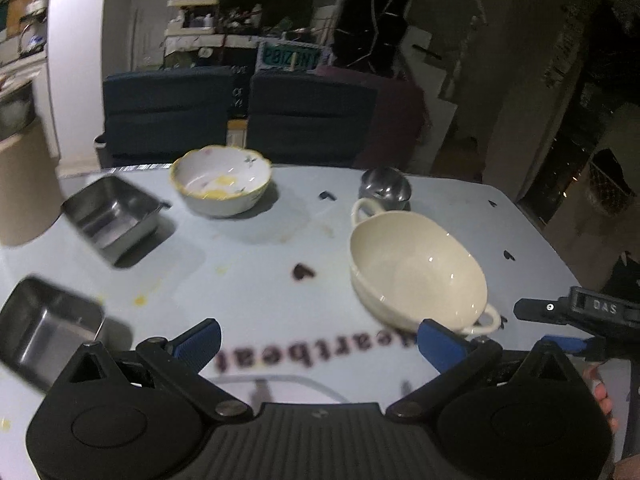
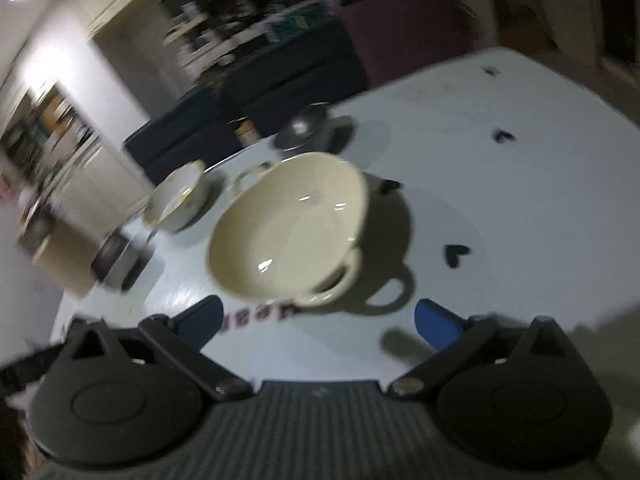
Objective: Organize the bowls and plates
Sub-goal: 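Roll the right gripper and close it on the cream bowl rim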
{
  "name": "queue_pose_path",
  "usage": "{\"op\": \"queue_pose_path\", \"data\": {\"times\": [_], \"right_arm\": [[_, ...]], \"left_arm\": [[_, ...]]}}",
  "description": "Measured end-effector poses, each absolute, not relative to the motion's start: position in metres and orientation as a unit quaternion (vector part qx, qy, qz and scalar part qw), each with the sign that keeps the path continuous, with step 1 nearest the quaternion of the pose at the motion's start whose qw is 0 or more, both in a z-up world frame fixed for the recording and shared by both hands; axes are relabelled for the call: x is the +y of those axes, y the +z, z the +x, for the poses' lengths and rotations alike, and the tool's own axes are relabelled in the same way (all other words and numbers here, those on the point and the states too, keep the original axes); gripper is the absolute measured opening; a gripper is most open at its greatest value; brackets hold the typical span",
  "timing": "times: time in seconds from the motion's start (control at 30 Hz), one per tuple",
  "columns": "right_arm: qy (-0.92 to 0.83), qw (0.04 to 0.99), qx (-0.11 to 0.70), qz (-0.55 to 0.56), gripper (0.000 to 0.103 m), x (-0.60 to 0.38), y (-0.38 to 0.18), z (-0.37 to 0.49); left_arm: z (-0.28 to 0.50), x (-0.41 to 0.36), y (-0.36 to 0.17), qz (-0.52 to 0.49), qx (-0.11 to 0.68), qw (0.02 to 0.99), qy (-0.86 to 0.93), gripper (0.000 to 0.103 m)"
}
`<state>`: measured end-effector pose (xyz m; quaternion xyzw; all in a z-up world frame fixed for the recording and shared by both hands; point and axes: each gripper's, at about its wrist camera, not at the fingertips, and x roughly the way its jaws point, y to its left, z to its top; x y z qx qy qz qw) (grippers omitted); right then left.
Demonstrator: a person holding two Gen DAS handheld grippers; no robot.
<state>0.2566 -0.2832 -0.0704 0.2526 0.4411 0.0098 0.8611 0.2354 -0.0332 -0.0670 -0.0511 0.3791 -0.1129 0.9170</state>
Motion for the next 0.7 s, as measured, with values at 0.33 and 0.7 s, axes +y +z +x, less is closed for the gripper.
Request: {"op": "queue_pose_path", "data": {"times": [0.33, 0.7], "right_arm": [[0.010, 0.792, 0.462, 0.398, 0.061, -0.317, -0.110, 0.274], [0.034, 0.745, 0.454, 0.487, 0.026, -0.327, -0.140, 0.281]], "left_arm": [[0.295, -0.060, -0.080, -0.035, 0.356, 0.924, -0.133, 0.102], [0.354, -0.077, -0.098, -0.029, 0.354, 0.923, -0.150, 0.090]]}}
